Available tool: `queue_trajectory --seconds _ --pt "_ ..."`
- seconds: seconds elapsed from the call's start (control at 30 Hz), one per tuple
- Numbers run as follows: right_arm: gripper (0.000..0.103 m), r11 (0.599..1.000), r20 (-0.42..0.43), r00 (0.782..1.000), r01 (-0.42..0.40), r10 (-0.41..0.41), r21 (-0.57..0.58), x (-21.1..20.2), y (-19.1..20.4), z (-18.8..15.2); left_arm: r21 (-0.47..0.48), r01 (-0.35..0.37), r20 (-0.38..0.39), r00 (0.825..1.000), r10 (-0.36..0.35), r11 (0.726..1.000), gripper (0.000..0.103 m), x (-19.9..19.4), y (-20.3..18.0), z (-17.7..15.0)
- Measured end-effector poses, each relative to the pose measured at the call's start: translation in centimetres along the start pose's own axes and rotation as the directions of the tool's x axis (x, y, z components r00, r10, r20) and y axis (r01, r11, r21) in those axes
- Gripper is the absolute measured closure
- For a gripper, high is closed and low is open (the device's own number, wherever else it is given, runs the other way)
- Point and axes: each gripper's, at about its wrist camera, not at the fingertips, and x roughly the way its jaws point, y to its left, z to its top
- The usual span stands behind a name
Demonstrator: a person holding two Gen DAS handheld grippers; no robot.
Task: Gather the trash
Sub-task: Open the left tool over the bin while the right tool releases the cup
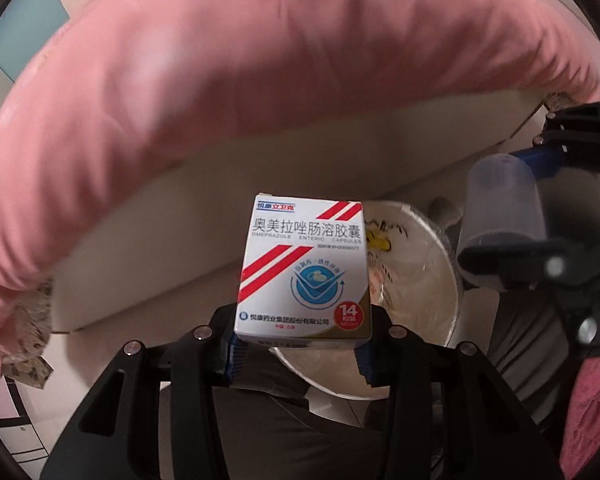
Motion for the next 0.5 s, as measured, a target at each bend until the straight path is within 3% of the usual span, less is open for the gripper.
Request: queue_trajectory --seconds 0.23,0.5 --pt "0.049 0.999 -0.124 0.992 -0.015 0.019 0.029 5.7 -0.4 -0.5 -0.035 0.038 -0.114 0.993 -0.041 0.999 0.057 4.9 -0.1 -0.1" --pt "0.049 0.995 -0.290 0.956 -0.019 0.047 0.100 13.0 -1.6 -0.7 -0.146 0.088 -0.243 0.962 -0.122 0.985 0.057 10.6 0.7 0.0"
